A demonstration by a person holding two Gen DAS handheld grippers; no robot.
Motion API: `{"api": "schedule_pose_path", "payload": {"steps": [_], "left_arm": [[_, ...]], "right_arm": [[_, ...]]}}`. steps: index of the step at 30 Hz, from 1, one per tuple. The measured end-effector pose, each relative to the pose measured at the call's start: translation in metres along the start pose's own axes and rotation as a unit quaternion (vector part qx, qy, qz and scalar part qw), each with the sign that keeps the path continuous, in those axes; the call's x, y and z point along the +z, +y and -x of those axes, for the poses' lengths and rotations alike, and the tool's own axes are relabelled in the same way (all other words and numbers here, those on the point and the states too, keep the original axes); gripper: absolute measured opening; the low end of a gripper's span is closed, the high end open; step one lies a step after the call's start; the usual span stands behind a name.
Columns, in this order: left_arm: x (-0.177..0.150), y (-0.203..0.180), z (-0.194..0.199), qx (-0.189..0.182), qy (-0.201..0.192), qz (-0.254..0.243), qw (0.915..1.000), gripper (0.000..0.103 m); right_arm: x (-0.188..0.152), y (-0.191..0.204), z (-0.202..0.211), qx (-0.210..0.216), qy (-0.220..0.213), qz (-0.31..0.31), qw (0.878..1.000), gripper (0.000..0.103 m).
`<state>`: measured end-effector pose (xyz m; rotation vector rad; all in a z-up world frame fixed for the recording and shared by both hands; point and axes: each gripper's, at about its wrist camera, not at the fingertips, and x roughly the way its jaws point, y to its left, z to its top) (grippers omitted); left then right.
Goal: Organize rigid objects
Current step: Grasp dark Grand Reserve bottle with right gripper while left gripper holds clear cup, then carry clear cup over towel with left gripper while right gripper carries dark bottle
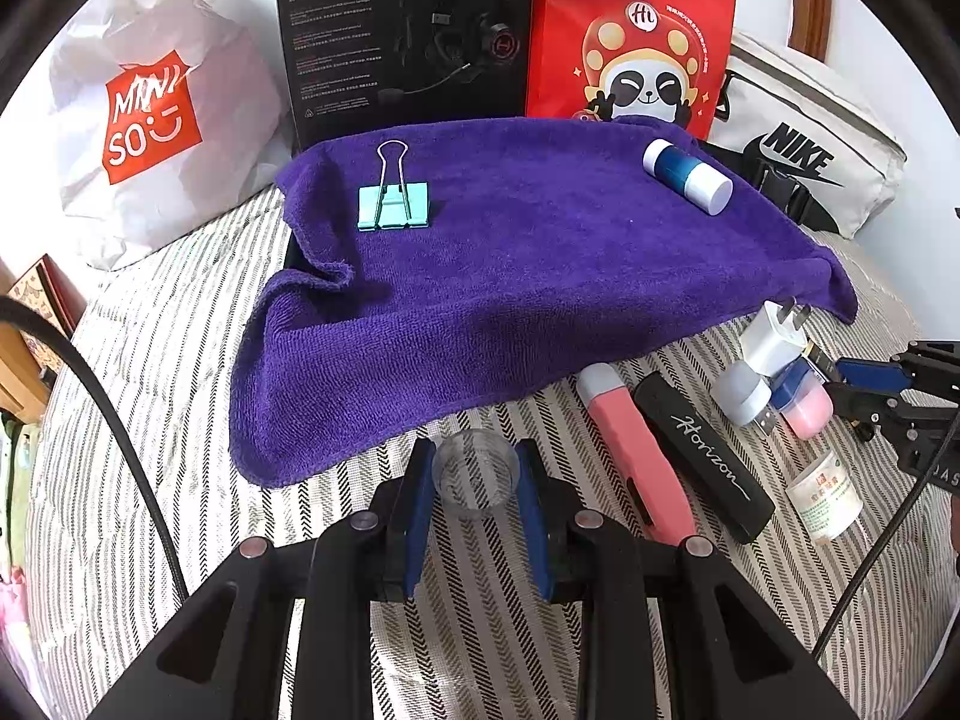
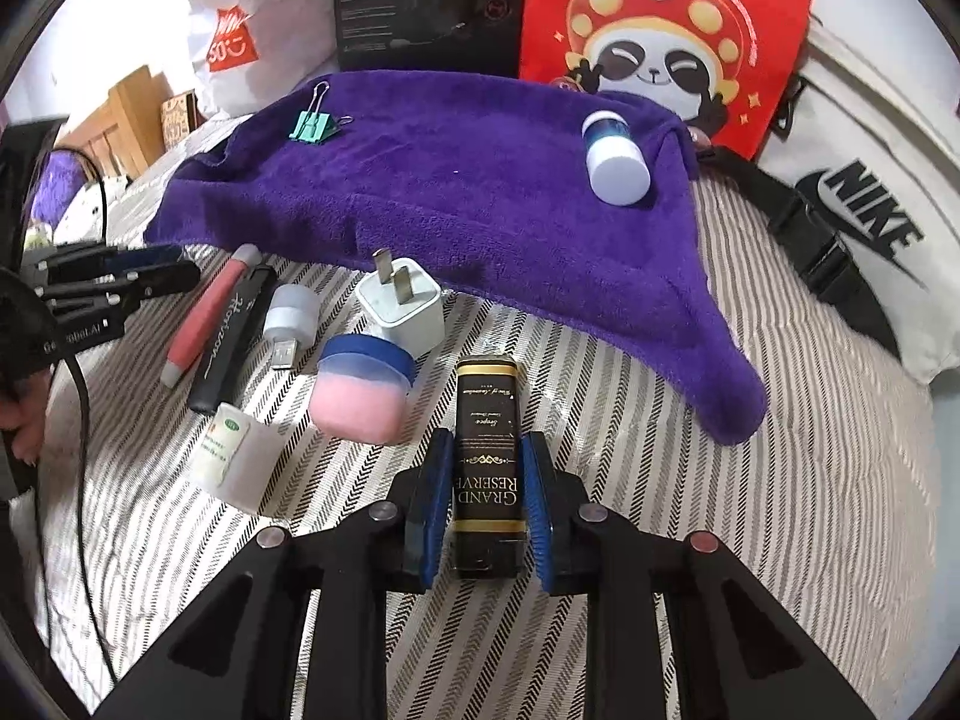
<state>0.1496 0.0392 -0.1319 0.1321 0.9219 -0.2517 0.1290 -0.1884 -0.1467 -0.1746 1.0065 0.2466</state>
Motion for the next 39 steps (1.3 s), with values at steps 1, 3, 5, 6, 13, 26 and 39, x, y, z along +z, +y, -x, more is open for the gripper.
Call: {"api": "schedule_pose_path", "payload": {"steps": [1,3,5,6,13,26,39], "left_arm": [[0.000,0.000,0.000,-0.001,0.000,0.000,1.0000,0.026],[0.000,0.000,0.000,-0.001,0.000,0.001,1.0000,0.026],[0.000,0.000,-0.001,-0.001,0.001,0.001,1.0000,0.026],[0.000,0.000,-0.001,-0.001,0.001,0.001,1.0000,0.026],[-0.002,0.002,0.005,0.009,0.006,0.007,0.9999,0.025],[-0.006,0.011,0.028,-0.018,0.000,0.026,0.9995,0.025],[0.013,0.022,0.041,-0.047,-0.020,0.033,0.9982,0.025]], "right_arm": [[0.001,-0.001,-0.001,0.002,0.001,-0.004,1.000,0.024],[0.003,0.002,-0.002,-0.003,0.000,0.003,1.000,0.023],[0.004,0.002,-0.003,-0.002,0.003,0.010,1.000,0.023],[0.005,0.002,-0.003,0.000,0.005,0.011,1.000,0.023],[0.003,-0.001,0.001,0.004,0.019,0.008,1.000,0.023],[-0.003,-0.010,0.036,0.005,-0.008,-0.005,1.000,0.023],[0.028,-0.031,0.053,0.013,-0.039,-0.032,0.999,0.023]]}}
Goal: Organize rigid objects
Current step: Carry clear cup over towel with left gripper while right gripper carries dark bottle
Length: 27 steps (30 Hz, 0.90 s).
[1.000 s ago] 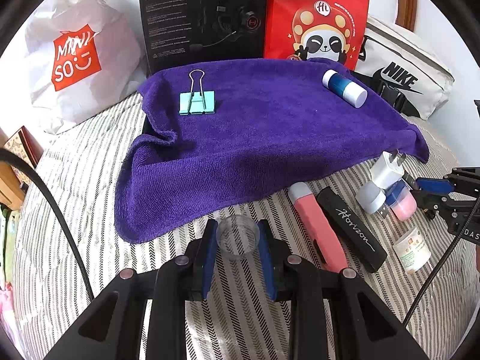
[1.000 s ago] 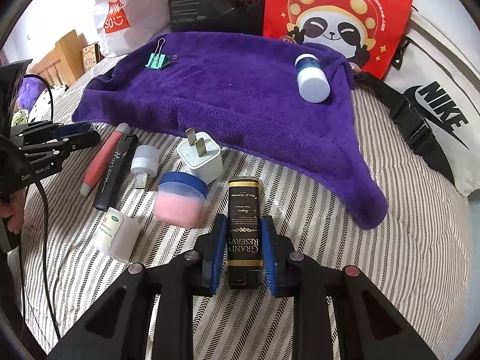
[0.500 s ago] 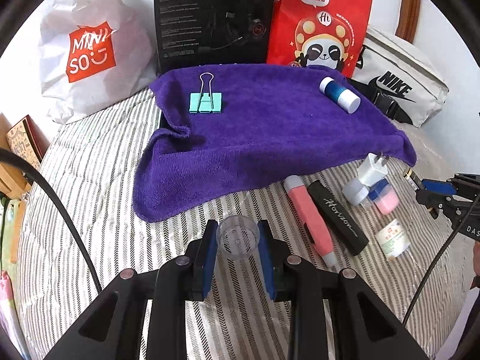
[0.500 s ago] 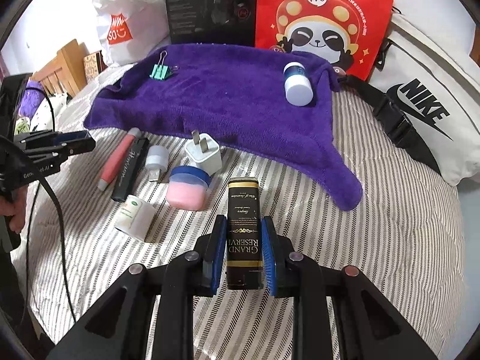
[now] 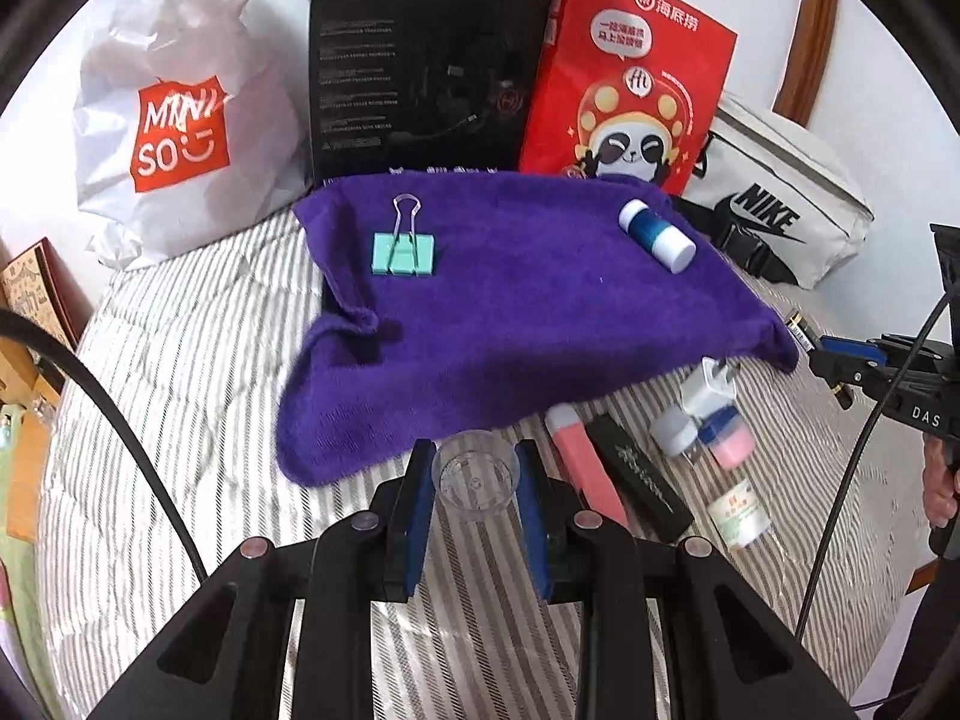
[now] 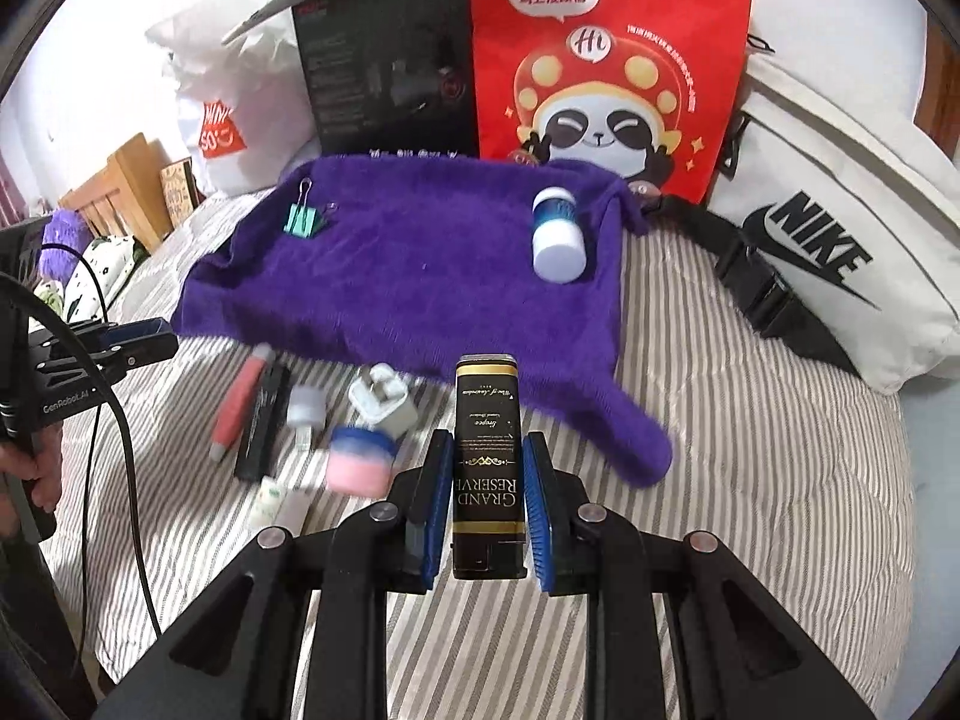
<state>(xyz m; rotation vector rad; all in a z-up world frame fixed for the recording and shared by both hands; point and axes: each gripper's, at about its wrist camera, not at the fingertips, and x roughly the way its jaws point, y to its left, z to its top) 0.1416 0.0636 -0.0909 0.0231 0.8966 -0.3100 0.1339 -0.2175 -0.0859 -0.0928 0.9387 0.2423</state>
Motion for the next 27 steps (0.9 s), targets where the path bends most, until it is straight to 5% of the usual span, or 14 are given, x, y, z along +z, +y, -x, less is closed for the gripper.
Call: {"api": "schedule_pose_path", "payload": {"steps": [12,27], "left_arm": [[0.038,0.009,-0.006,0.012,-0.006,-0.010,0.9999,0.025],[0.062,0.019,-0.039,0.014,0.000,0.008,0.9999,0.025]], "right_arm": [[0.046,-0.014,-0.015,-0.009,-0.008,-0.003,1.000,0.023],[0.069,-0.027,-0.070,-0.028,0.034,-0.006,0.999,0.023]]}}
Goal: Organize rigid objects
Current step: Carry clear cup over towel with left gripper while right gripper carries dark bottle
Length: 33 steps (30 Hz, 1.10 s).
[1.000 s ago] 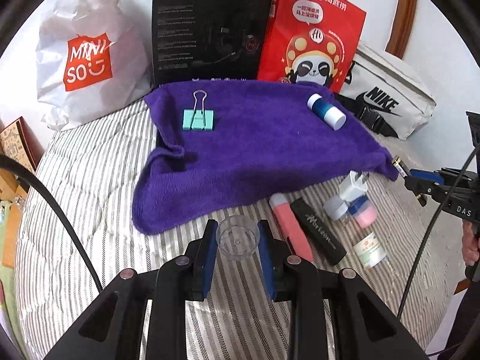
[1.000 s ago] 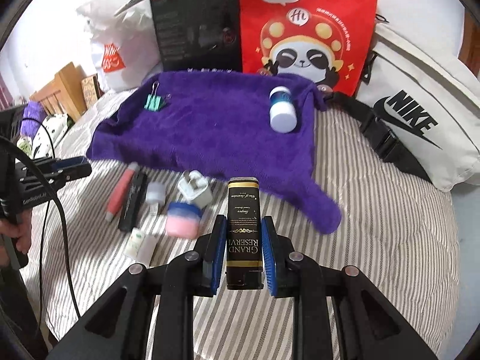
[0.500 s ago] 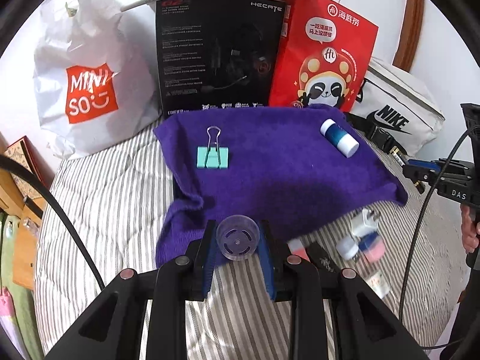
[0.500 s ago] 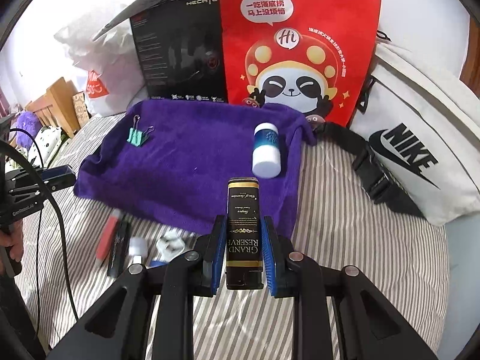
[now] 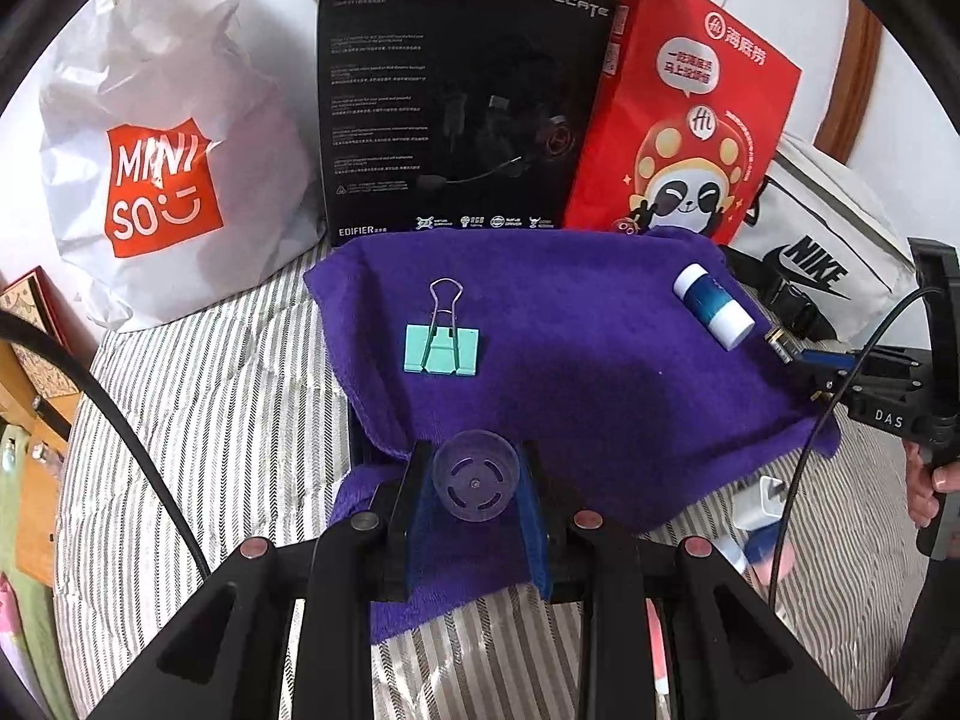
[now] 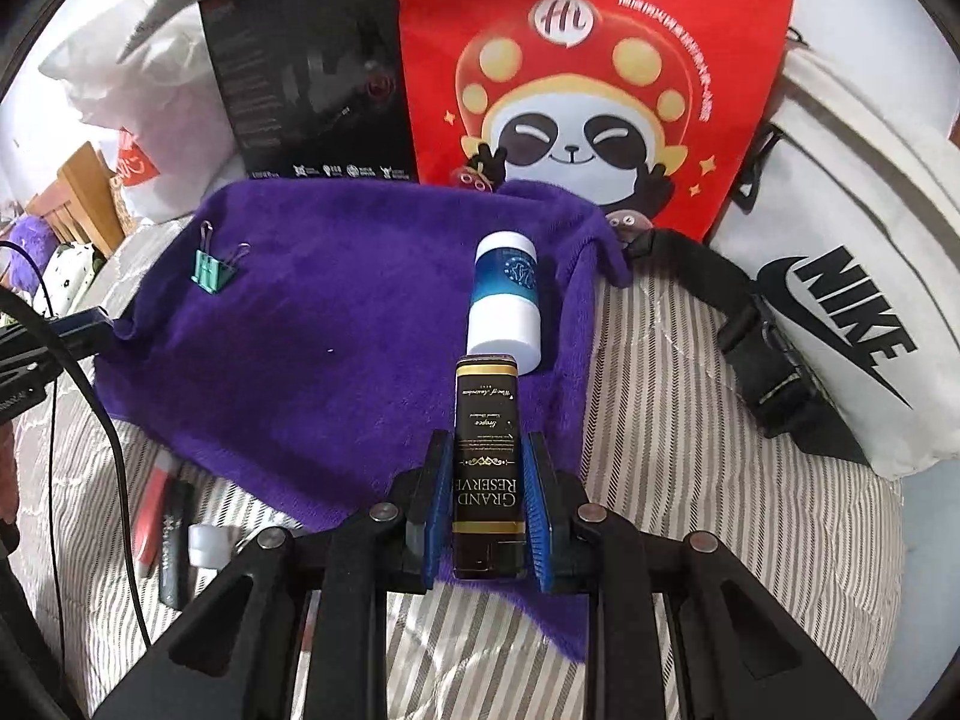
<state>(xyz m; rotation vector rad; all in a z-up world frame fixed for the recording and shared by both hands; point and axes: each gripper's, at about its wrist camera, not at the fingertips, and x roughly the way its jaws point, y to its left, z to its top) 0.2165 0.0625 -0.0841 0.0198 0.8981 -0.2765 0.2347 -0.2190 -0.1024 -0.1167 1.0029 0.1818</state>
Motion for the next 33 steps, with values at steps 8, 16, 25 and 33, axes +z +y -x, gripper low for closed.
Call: {"api": "schedule_pose_path", "payload": {"steps": [8,16,25,33], "left_arm": [[-0.002,0.005,-0.012,-0.003,0.007,0.004,1.0000,0.025],[-0.003,0.006,-0.012,-0.008,0.005,0.004,0.9999,0.025],[-0.005,0.008,-0.016,-0.009,0.009,0.007,0.9999,0.025],[-0.007,0.011,-0.018,-0.001,0.011,0.014,0.9998,0.025]], "right_arm": [[0.005,0.005,-0.023,0.000,0.021,0.001,1.000,0.023],[0.001,0.012,-0.040,0.002,0.031,0.008,0.999,0.023],[0.002,0.011,-0.041,0.009,0.026,0.015,1.000,0.023],[0.001,0.011,-0.041,0.005,0.019,0.017,1.000,0.024]]}}
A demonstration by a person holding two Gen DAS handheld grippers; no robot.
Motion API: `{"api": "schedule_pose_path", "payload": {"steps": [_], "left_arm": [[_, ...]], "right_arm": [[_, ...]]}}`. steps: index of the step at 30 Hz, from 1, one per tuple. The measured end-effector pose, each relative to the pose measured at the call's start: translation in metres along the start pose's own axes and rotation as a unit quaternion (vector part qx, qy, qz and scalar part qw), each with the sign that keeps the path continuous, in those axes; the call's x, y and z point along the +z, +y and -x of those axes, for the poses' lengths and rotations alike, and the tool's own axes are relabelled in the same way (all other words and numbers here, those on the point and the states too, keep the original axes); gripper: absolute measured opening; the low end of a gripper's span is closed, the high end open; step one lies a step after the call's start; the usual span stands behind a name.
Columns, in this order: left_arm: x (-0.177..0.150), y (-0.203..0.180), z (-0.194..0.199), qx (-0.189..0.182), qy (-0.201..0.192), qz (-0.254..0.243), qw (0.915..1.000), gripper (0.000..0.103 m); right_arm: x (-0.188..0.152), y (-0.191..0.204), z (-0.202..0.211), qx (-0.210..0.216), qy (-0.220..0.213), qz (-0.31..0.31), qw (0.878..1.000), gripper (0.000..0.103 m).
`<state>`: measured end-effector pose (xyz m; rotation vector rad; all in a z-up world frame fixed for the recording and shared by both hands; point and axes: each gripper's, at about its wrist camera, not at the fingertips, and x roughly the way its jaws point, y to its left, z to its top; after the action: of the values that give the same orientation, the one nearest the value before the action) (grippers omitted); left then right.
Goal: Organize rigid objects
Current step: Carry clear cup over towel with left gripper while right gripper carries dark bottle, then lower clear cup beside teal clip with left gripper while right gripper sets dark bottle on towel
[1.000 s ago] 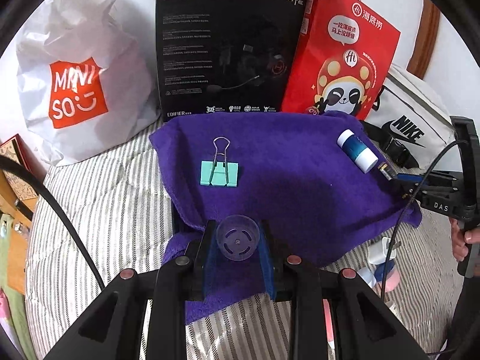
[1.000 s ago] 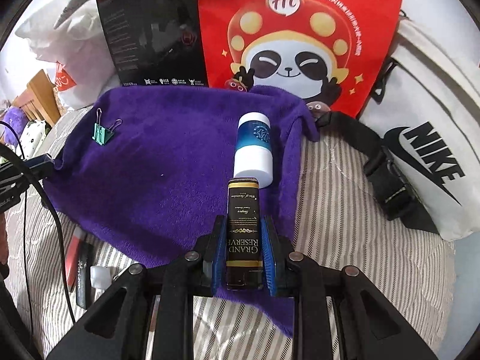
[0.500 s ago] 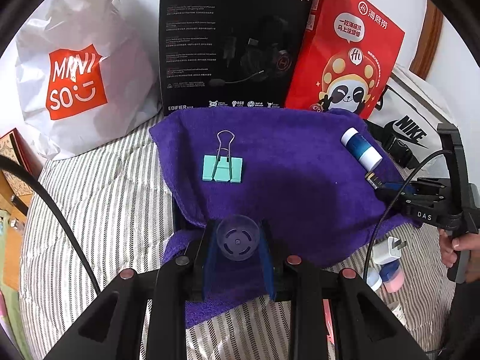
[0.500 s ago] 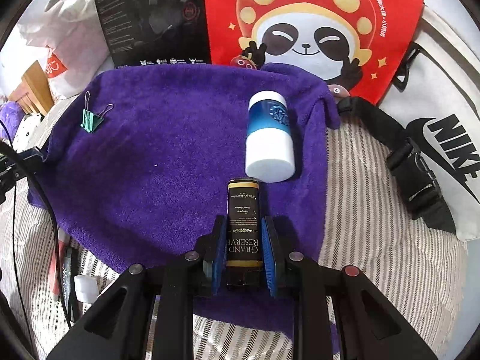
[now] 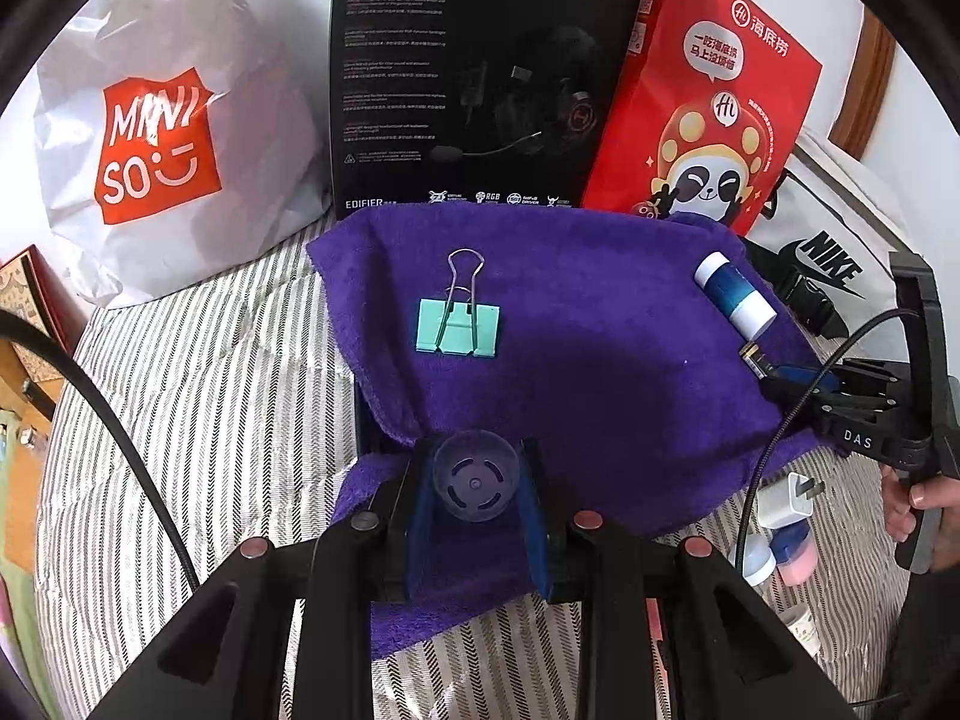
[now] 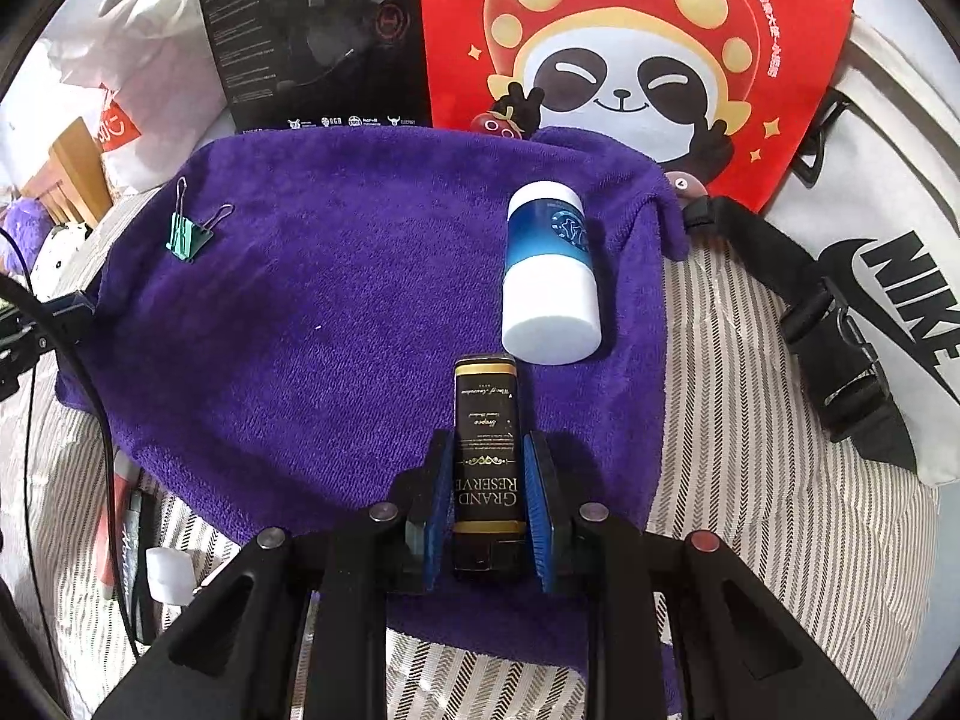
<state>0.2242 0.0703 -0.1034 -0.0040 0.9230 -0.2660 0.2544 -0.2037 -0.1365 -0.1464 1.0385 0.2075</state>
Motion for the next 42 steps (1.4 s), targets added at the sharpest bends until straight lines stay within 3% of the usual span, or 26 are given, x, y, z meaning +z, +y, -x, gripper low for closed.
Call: {"api": "schedule_pose_path", "payload": {"steps": [6,22,25,34,42], "left_arm": [[0.001,0.002,-0.003,0.001,-0.001,0.005,1.0000,0.026],[0.025,-0.009,-0.029,0.006,-0.001,-0.007,1.0000,0.025],[0.032,-0.013,-0.032,-0.007,0.000,-0.010,0.9999,0.026],[0.034,-0.006,-0.061,0.028,0.025,-0.003,0.9993,0.025],[0.034,-0.013,-0.067,0.059,0.027,-0.031,0.9974,0.026]], "right_arm": [[-0.004,-0.002,0.006,0.020,-0.011,-0.009,1.000,0.034],[-0.022,-0.017,0.036,0.034,-0.052,-0.025,0.998,0.037],[-0.025,-0.021,0.037,0.038,-0.051,-0.031,0.997,0.037],[-0.025,-0.020,0.036,0.044,-0.050,-0.032,0.997,0.037],[-0.026,-0.021,0.039,0.049,-0.056,-0.035,0.997,0.037]]}}
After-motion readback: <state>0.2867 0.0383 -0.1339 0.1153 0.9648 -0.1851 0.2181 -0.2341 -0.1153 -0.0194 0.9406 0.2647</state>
